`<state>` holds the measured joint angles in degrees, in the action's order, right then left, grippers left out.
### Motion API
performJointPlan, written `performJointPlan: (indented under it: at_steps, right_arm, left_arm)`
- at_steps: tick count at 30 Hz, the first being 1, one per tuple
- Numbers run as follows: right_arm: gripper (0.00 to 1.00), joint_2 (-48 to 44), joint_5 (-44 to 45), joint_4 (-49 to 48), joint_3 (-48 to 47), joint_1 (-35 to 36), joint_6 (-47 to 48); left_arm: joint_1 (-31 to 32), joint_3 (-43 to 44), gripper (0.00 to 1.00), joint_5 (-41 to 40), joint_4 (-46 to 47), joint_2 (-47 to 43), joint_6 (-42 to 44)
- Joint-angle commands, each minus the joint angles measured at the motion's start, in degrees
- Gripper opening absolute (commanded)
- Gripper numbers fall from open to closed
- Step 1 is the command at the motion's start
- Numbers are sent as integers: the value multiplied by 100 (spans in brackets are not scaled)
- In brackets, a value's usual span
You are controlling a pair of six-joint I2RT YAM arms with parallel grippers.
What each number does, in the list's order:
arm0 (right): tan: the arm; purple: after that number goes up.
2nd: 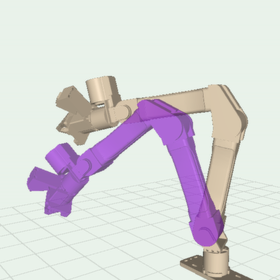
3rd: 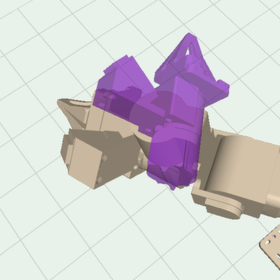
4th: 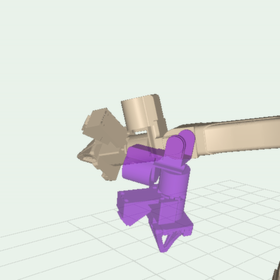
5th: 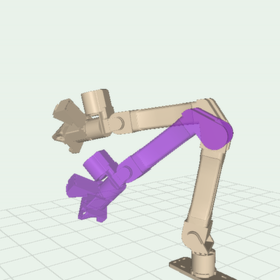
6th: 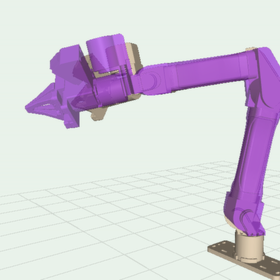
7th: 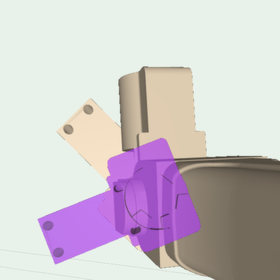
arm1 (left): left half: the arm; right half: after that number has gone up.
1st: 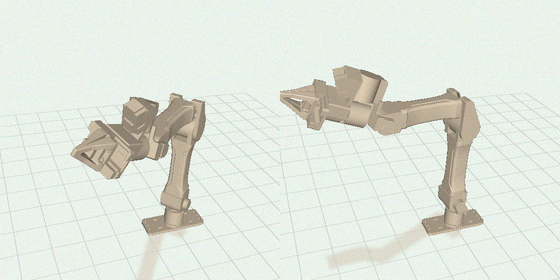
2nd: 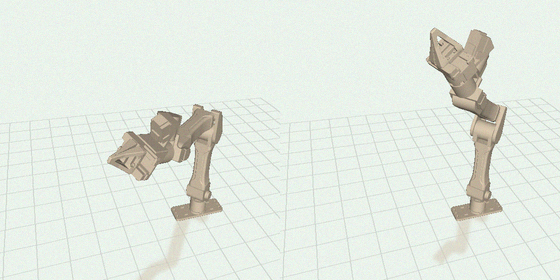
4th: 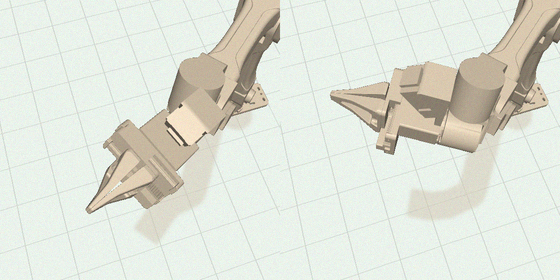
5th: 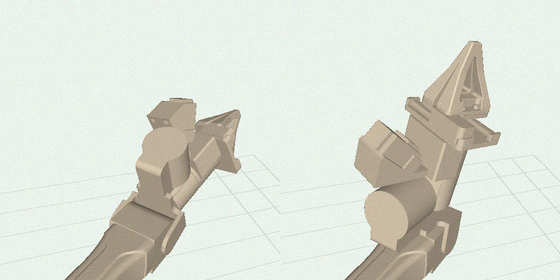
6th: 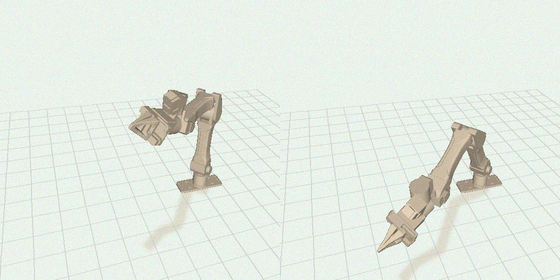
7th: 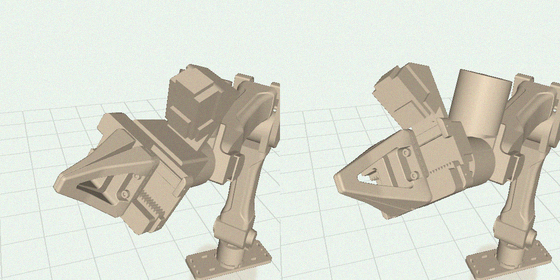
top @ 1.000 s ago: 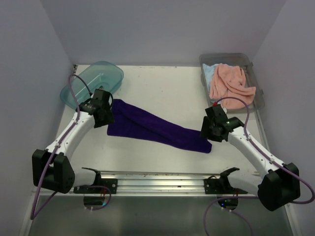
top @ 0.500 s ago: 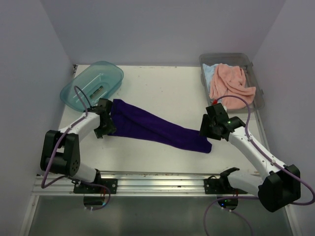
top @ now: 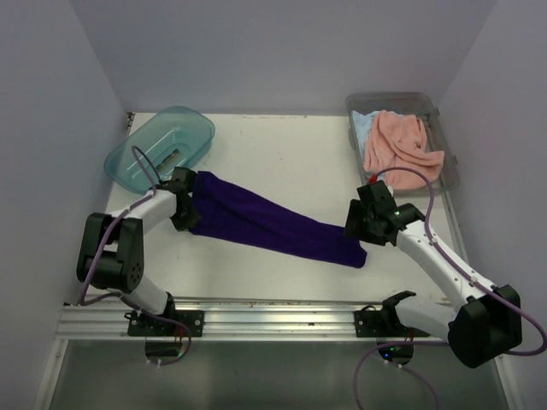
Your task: Roll the towels
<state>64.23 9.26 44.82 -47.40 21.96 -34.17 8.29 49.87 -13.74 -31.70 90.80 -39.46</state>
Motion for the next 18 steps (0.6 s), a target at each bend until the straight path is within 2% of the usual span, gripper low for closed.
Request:
performJointPlan:
  at_steps: [1, 3, 8, 15, 18]
  right_arm:
    - [68, -103, -21, 36, 248, -25, -177]
    - [70, -244, -73, 36, 502, -25, -369]
    - [68, -490, -433, -131, 1047, -25, -923]
    - [66, -604, -827, -500, 1776, -25, -1223]
    - [64, -639, -1092, -947, 2137, -16, -1407]
  left_arm:
    - [-47, 32, 0, -261, -309, -456, 17]
    - [-47, 14, 0, -392, -538, -1043, -18]
    - [-109, 111, 0, -402, -951, -1714, -53]
    - [-118, 172, 0, -174, -1022, -1724, -26]
    - [-118, 173, 0, -121, -996, -1698, -26]
